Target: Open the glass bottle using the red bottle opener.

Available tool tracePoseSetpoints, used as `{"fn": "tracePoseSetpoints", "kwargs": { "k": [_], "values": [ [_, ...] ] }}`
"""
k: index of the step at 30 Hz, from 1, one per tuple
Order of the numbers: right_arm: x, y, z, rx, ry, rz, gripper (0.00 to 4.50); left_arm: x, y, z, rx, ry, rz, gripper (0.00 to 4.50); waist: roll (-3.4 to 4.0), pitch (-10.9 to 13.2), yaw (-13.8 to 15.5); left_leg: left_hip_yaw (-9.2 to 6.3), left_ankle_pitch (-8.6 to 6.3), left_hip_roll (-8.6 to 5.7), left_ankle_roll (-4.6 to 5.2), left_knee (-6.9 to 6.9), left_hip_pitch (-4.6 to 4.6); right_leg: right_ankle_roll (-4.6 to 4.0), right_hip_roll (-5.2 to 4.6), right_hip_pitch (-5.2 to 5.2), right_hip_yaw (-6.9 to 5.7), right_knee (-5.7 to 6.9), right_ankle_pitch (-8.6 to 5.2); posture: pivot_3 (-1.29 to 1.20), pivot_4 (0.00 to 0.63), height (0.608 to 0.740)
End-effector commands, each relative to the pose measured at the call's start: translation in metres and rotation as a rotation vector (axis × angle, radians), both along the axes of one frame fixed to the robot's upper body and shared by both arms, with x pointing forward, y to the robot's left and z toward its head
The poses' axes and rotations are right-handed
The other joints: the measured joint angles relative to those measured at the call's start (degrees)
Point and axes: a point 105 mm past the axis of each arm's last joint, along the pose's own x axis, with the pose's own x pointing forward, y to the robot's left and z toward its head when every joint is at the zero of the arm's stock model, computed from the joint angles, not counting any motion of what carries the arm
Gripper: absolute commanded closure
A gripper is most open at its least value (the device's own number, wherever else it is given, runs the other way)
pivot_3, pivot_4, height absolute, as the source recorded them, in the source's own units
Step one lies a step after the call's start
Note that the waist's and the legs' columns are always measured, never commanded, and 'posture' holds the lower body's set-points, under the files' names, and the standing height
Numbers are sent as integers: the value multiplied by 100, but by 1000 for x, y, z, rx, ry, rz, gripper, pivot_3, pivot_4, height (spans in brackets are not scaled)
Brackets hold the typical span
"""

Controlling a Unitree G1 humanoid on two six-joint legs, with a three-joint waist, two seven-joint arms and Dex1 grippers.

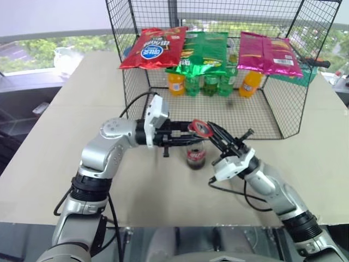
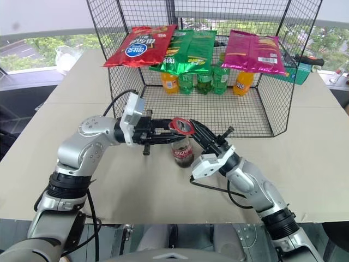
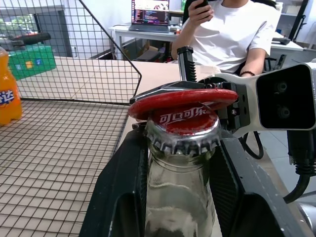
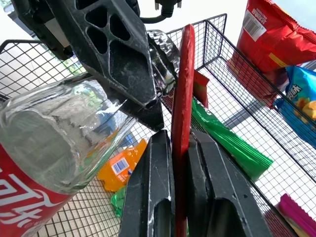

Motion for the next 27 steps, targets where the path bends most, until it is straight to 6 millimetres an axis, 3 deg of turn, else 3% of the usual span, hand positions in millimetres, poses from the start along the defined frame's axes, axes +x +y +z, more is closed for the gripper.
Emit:
{"fn": "tracePoseSetpoints", "kwargs": {
  "k": [1, 9, 17, 22, 27],
  "values": [
    [-30, 37, -40, -196, 68, 197, 4500, -5, -15, -1, 10, 6, -52, 3337, 0, 0, -3, 1, 0, 0, 0, 1, 0, 0, 0, 0, 1, 0, 0, 0, 150, 740],
    [-23, 28, -14, -54, 85, 180, 4500, -4, -17, -3, 18, 7, -59, 3337, 0, 2, 0, -1, 0, 0, 0, 2, -6, 0, 0, -3, 0, -2, 0, 0, 150, 740],
    [-19, 24, -2, -1, 51, 149, 4500, -4, -21, -6, 20, 26, -57, 3337, 1, 4, 3, 0, 0, 0, 0, 2, -9, 0, 0, -5, 0, -3, 0, 0, 150, 740],
    [-8, 11, 18, 146, 75, 93, 4500, -2, -20, -5, 16, 31, -51, 3337, 1, 11, 10, -3, 0, 0, 0, 2, -14, 0, 0, -7, -2, -3, 0, 0, 150, 740],
    [-15, 13, 11, 69, 71, 110, 4500, -2, -20, -4, 11, 35, -47, 3337, 0, 27, 28, -3, 0, 0, 0, 3, -21, 1, -2, -13, -3, -7, 1, 0, 150, 740]
  ]
}}
